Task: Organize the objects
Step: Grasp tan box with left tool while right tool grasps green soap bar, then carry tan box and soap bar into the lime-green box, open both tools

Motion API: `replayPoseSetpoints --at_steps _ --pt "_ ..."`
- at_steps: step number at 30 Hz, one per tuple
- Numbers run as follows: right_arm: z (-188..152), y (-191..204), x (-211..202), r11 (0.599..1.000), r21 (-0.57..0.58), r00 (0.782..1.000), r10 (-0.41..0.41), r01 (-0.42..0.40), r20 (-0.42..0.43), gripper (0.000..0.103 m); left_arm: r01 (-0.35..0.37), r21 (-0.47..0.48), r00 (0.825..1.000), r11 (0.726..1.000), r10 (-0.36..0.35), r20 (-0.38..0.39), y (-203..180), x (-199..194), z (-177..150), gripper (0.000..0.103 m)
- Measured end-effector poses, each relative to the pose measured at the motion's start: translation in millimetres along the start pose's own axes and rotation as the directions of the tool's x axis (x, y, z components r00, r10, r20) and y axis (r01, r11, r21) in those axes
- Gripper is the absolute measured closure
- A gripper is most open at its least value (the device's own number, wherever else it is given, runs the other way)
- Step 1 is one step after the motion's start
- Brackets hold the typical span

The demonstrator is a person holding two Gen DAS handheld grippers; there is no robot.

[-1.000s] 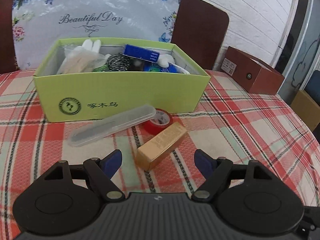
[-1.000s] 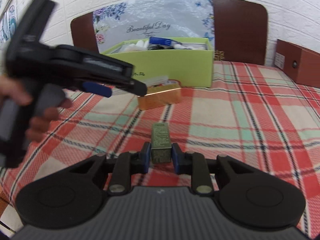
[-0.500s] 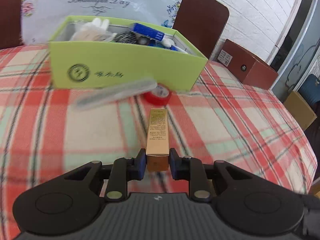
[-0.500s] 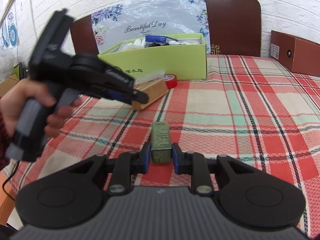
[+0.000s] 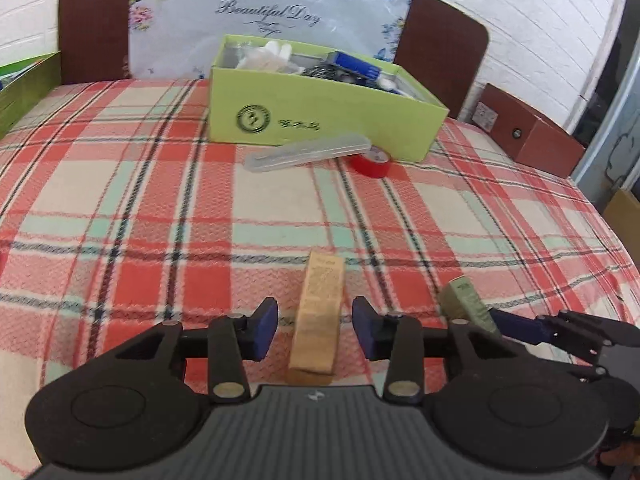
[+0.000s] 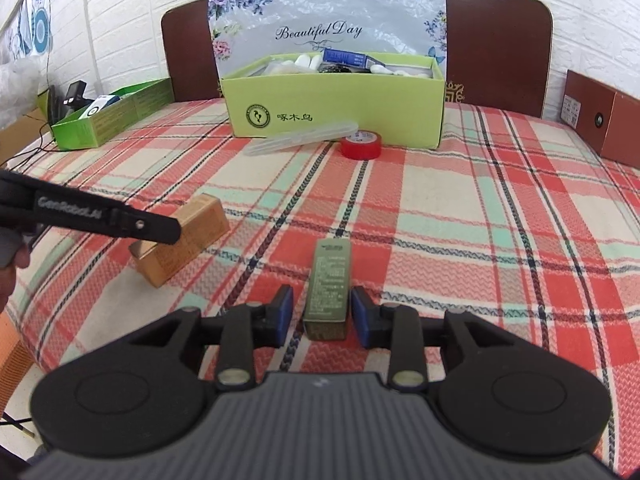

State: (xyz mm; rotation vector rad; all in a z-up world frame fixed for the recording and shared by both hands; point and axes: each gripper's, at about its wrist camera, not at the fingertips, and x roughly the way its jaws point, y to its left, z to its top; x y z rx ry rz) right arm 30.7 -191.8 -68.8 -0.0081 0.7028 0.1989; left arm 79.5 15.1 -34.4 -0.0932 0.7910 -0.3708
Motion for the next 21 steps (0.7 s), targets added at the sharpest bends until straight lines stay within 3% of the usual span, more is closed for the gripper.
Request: replayPoseSetpoints --at_steps 4,17,21 --pt "1.2 -3.6 3.3 1.000 0.017 1.000 -0.011 0.011 -0.014 0.072 0.000 0.034 1.000 0.999 -0.001 0.007 -8.4 5.3 1.3 0.063" --pt "5.6 -1.4 11.7 1.000 0.018 1.000 -0.007 0.008 -0.023 0.072 0.002 -0.004 0.999 1.000 -0.002 -0.044 -2.2 18.9 -3.0 0.063" --pt "6.1 -1.9 14.0 1.000 0.023 0.999 -0.012 0.013 -0.030 0.073 0.012 -0.006 0.998 1.000 -0.012 -0.060 -0.2 17.7 -5.5 0.078"
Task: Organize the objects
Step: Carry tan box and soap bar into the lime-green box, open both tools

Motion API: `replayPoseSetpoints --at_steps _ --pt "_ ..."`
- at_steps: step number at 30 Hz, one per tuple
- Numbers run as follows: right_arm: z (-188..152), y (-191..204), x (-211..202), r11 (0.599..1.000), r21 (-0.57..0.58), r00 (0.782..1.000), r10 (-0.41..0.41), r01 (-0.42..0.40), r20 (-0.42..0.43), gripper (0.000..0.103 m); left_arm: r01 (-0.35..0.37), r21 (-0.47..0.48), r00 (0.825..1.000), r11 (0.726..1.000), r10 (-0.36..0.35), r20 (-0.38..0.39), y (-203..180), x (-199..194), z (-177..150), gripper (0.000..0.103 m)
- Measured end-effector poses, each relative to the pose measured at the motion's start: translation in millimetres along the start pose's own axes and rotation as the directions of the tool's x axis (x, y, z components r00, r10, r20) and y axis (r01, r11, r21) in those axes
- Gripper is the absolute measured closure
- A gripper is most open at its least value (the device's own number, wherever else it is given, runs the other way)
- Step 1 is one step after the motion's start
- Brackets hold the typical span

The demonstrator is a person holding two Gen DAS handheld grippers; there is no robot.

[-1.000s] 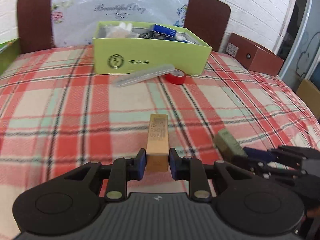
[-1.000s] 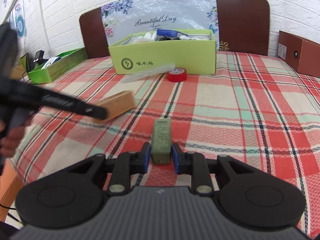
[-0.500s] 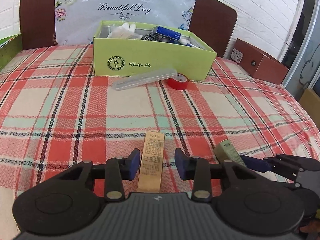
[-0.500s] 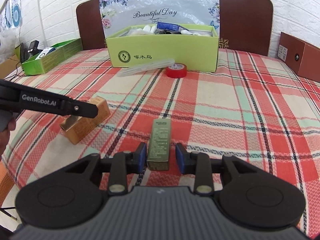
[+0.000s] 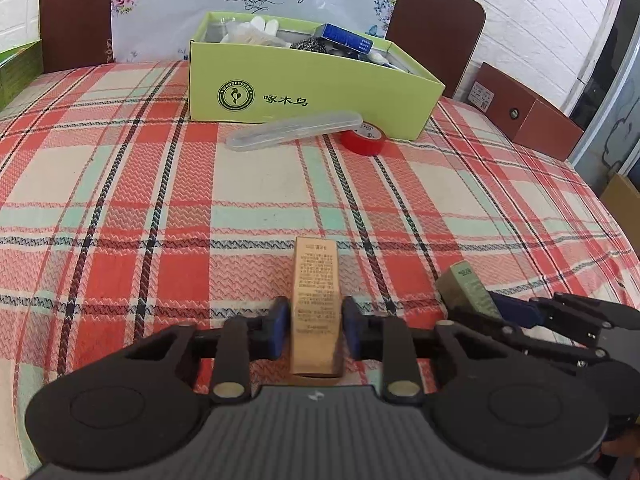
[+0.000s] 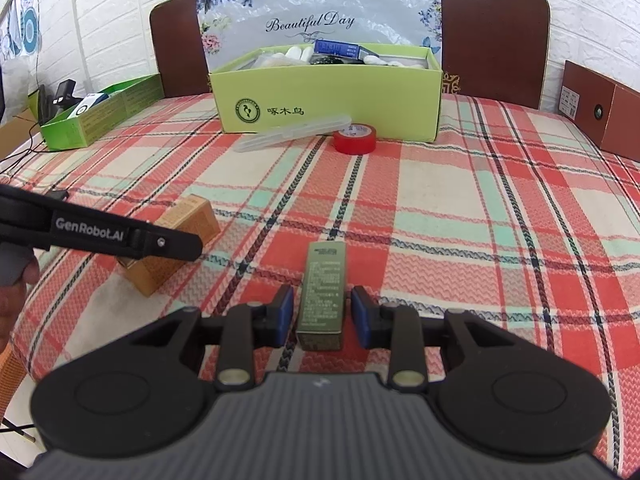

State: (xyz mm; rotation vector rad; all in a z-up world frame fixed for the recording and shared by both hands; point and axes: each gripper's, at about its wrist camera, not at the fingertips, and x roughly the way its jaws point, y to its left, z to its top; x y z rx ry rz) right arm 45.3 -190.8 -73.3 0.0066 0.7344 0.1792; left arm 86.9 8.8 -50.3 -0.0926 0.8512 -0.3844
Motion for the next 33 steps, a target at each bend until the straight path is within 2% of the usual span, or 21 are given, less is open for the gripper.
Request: replayPoseSetpoints --at_steps 2,8,14,23,26,29,31,33 --pt "0.3 0.0 0.3 1.000 0.004 1.000 -0.008 0.008 0.003 0.080 0.020 -0.020 1.000 1.000 -0.020 0.002 2.1 -5.1 0.0 0.078" --pt "2.6 3.4 -5.0 1.000 -0.009 1.000 0.007 -0.007 0.011 0.081 0.032 -0.016 0.999 0.999 -0.031 0.039 1.1 -21.4 2.1 0.078" --pt "23.1 5.5 -24.4 0.999 -0.030 0.995 0.027 -0.024 0.094 0.081 0.048 0.012 0.991 0.999 -0.049 0.124 -2.5 -46.1 24.6 0.078" --pt "83.9 -7.7 -49.5 0.999 -0.044 0.960 0.009 0.004 0.281 0.081 0.070 0.073 0.959 0.995 -0.087 0.270 -5.5 -71.4 96.3 0.078" --pt "110.1 -12.8 -49.1 0.997 -0.066 0.942 -0.011 0.035 0.336 0.081 0.050 0.087 0.944 0.995 -0.075 0.322 -8.6 -71.6 124.5 0.078" --pt "138.0 -22.2 -38.6 0.995 -0.066 0.927 -0.041 0.070 0.373 0.081 0.025 0.074 0.932 0.997 -0.050 0.359 -9.9 -62.1 154.2 0.078" --pt "155.8 -29.3 -24.2 0.994 -0.054 0.921 -0.066 0.094 0.384 0.081 0.011 0.075 0.930 0.997 -0.038 0.366 -9.5 -47.4 171.8 0.078" --pt "170.5 -35.5 -5.5 0.993 -0.041 0.917 -0.085 0.109 0.390 0.081 -0.033 0.072 0.932 0.997 0.005 0.362 -7.7 -26.4 186.7 0.078"
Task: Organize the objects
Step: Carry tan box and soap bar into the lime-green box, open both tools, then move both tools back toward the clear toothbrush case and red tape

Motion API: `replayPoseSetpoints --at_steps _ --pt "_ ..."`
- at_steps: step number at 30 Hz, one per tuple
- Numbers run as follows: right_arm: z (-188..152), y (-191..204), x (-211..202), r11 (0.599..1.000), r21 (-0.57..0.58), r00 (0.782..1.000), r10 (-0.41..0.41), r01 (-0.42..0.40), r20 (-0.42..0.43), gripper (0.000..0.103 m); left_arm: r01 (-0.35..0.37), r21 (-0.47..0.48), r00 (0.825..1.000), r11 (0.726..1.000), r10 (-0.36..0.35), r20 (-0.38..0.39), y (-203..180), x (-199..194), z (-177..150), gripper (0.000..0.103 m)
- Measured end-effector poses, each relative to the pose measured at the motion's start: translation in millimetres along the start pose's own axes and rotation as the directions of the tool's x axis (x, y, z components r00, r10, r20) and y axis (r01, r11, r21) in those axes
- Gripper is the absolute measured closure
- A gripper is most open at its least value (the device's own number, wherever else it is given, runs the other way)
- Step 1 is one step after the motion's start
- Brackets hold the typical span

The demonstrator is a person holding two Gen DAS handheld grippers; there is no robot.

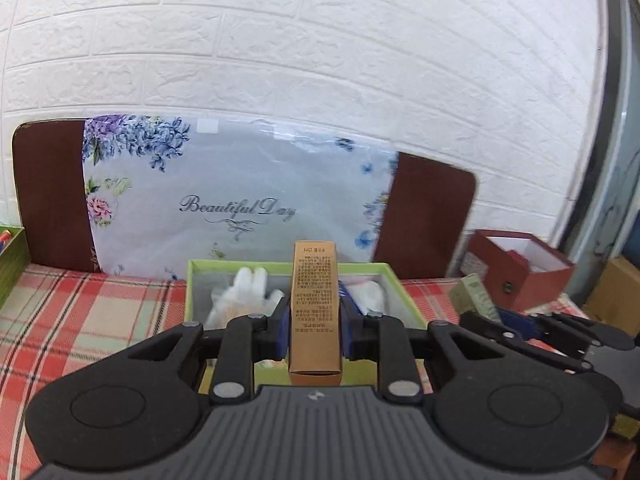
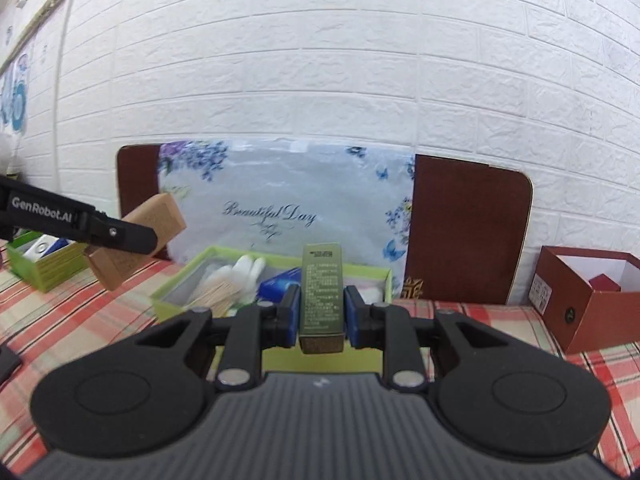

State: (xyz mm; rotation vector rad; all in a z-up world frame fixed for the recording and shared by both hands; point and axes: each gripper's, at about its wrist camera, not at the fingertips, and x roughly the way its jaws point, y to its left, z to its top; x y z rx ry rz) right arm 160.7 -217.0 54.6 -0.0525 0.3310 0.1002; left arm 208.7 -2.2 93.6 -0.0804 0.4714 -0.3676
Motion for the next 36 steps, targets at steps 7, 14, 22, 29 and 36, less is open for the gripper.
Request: replayPoseSetpoints --at_steps 7,14,22,29,36 --pt "-4.8 -20.8 85.7 0.999 0.049 0.998 -0.016 0.019 -0.060 0.081 -0.052 -0.011 0.995 0.999 0.051 -0.090 15.7 77.9 1.7 0.078" --pt "-21.6 -31.4 125.9 0.999 0.031 0.994 -0.015 0.018 -0.111 0.038 -0.168 0.032 0.986 0.985 0.167 0.012 12.0 80.2 -13.1 0.018" --pt "-40.5 -23.3 73.7 0.999 0.044 0.999 -0.022 0.024 -0.038 0.001 -0.101 -0.011 0.994 0.995 0.100 -0.035 2.1 31.4 -26.8 0.018" --pt "-26.2 -7.6 10.2 0.999 0.004 0.999 -0.044 0.044 0.001 0.000 -0.130 -0.077 0.990 0.989 0.125 -0.057 -6.6 -33.3 -45.1 0.017" --pt "-58.0 9.5 -52.3 0.999 0.042 0.999 0.020 -0.019 -0.047 0.000 -0.194 -0.071 0.972 0.978 0.182 -0.148 -15.3 -69.7 -106.4 0.017"
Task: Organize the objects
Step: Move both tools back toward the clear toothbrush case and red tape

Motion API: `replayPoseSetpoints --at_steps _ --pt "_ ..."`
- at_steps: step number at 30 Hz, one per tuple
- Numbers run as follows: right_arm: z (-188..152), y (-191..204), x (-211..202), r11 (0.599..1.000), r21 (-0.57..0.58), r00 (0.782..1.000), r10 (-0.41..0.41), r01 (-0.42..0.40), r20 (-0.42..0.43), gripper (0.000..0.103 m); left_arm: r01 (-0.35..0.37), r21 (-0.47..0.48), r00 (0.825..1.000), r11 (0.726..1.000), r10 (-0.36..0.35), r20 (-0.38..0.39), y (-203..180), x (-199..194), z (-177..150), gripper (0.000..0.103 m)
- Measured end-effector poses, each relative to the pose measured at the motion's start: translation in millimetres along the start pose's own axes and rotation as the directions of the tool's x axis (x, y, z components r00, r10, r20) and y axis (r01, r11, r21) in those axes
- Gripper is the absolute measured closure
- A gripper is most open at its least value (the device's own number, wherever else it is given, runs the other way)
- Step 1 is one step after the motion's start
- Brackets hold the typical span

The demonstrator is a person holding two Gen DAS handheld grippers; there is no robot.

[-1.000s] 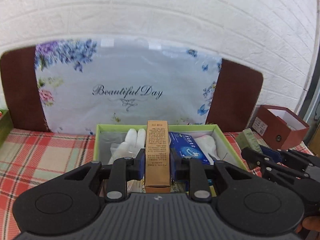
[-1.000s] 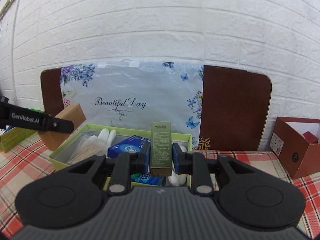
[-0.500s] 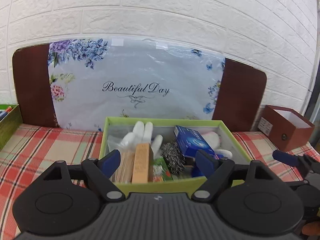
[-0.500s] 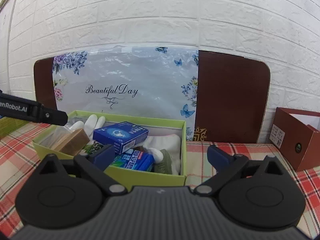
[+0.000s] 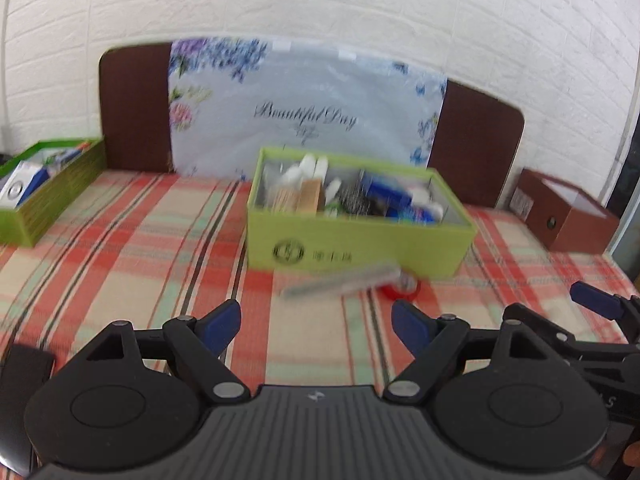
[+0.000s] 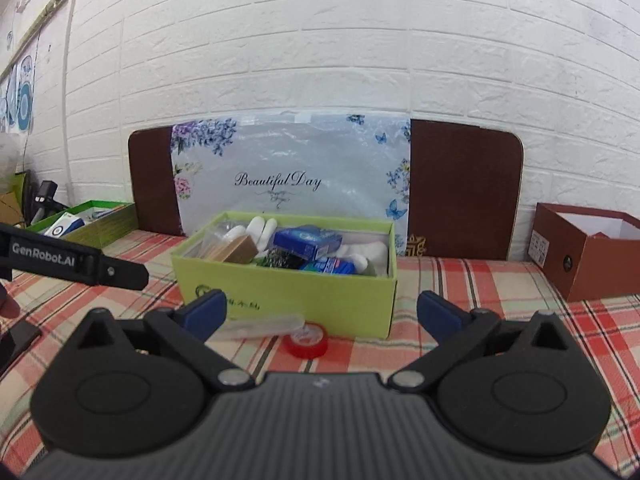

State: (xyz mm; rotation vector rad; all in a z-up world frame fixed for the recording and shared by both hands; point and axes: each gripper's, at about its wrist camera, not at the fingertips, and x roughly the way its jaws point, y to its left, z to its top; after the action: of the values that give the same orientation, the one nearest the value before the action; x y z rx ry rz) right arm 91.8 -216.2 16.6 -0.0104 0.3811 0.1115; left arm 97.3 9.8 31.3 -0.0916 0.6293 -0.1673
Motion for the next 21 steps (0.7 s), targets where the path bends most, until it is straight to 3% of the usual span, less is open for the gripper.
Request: replayPoseSetpoints --at_steps 3,6,11,17,21 --pt "-22.1 7.5 -7.7 0.999 0.025 0.997 -0.035 0.037 -0.075 0.000 -0.008 -0.040 0.999 0.999 0.006 -0.047 6.7 -0.3 -20.4 0.017" --pt "-43.2 14.6 -13.7 0.999 0.037 0.993 -0.021 0.026 -0.117 0.000 -0.036 -0.040 0.996 0.999 0.033 -0.083 11.8 2.0 -33.4 0.017" --pt "-66.0 24.3 -16.2 0.998 0.062 0.985 -0.016 0.027 -0.172 0.000 -0.082 -0.040 0.993 0.996 0.078 -0.090 19.7 1.2 -43.6 0.017" --pt "-73.4 33.3 -11.6 0.999 0.044 0.978 -0.016 0.025 -0.207 0.000 -0.109 -0.045 0.989 0.993 0.104 -0.100 30.4 4.2 -48.8 0.017" --pt "-69.4 36.9 -6.4 0.999 0.033 0.978 -0.025 0.032 -0.207 0.000 -0.084 -0.033 0.993 0.996 0.081 -0.086 39.0 6.3 -51.0 0.017"
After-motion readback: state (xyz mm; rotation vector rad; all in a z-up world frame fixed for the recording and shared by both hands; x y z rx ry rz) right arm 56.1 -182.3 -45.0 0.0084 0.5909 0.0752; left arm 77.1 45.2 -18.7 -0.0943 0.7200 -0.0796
